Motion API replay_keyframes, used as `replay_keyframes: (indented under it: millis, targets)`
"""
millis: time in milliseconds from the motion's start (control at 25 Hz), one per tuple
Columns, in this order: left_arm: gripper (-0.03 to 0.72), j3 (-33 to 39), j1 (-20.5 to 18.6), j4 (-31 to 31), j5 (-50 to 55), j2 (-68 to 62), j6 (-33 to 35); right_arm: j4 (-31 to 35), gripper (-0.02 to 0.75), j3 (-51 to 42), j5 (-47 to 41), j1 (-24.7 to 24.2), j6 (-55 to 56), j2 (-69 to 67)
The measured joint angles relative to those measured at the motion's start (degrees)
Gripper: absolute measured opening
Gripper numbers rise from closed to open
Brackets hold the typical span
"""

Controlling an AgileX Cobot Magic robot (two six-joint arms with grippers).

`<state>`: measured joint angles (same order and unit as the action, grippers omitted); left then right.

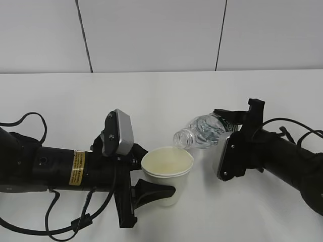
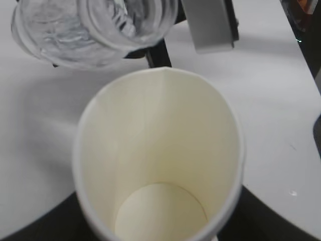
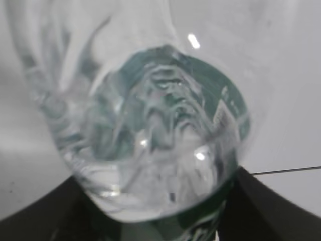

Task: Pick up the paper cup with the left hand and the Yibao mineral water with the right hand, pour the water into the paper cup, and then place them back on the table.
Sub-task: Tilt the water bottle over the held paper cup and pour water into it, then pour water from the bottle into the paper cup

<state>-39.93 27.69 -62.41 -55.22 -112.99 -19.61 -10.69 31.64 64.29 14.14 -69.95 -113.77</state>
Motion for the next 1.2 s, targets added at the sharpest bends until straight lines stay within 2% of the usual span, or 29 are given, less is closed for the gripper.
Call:
replay_keyframes:
  millis: [1200]
  targets:
    - [0.420, 0.00, 0.00, 0.99, -1.56, 0.00, -0.02, -0.10, 0.416, 2.11, -0.10, 0.00, -10.08, 2.76]
